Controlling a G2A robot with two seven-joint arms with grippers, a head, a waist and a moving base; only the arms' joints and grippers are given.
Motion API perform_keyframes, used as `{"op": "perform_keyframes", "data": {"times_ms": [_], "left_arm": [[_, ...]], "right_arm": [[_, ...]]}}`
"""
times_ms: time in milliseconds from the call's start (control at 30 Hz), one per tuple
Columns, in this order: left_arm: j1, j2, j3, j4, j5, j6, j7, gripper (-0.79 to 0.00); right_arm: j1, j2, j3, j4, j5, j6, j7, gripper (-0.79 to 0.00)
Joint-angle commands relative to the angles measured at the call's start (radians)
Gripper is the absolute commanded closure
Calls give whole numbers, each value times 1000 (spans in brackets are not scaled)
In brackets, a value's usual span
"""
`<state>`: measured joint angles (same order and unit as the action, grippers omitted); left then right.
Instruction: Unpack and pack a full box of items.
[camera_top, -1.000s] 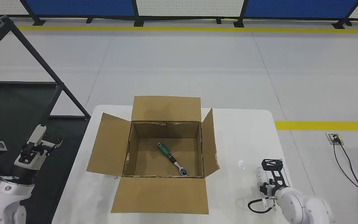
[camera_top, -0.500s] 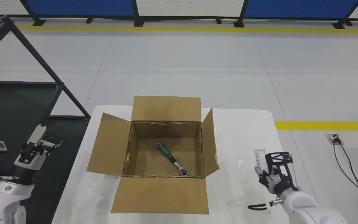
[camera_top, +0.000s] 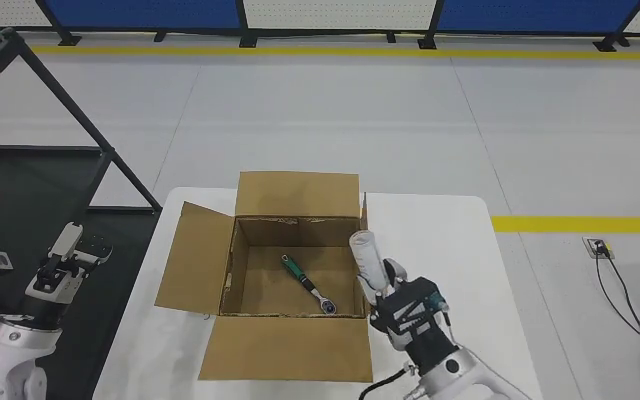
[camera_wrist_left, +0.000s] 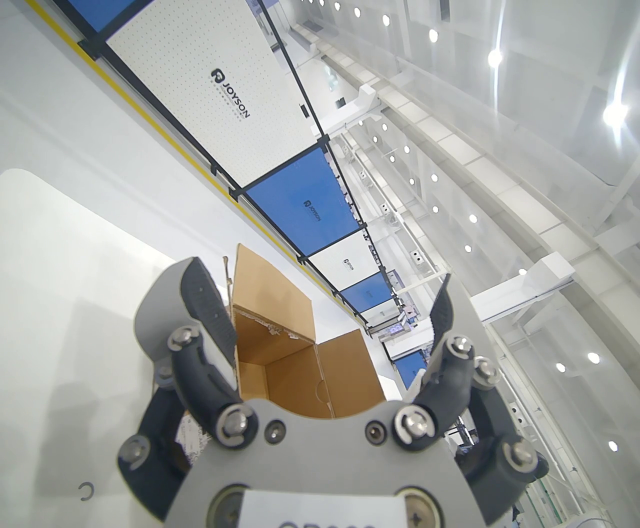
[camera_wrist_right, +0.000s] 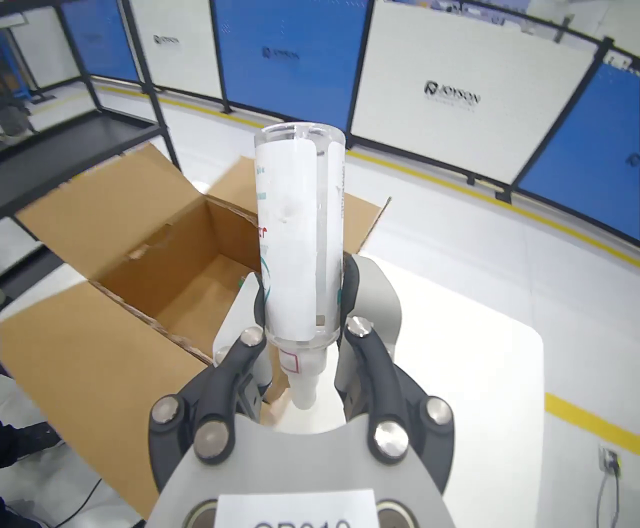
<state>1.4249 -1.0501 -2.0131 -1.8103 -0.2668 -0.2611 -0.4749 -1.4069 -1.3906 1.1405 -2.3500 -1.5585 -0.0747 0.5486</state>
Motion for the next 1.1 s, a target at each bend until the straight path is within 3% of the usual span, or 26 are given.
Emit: {"op": "perform_keyframes", "data": {"times_ms": [0, 200, 400, 767, 833, 1067], "left_arm": [[0, 0, 0, 0, 0, 0, 0, -785], [0, 0, 0, 0, 0, 0, 0, -785], [0, 0, 0, 0, 0, 0, 0, -785], [0, 0, 0, 0, 0, 0, 0, -785], [0, 0, 0, 0, 0, 0, 0, -785], [0, 0, 0, 0, 0, 0, 0, -785]], "right_arm": [[33, -8, -83, 0, -29, 38, -3, 0], [121, -35, -248, 0, -99, 134, 78, 0], [180, -51, -274, 20, -155, 149, 277, 0], [183, -52, -275, 22, -161, 156, 284, 0], [177, -52, -270, 74, -148, 132, 272, 0], [379, -103, -381, 280, -106, 131, 326, 0]]}}
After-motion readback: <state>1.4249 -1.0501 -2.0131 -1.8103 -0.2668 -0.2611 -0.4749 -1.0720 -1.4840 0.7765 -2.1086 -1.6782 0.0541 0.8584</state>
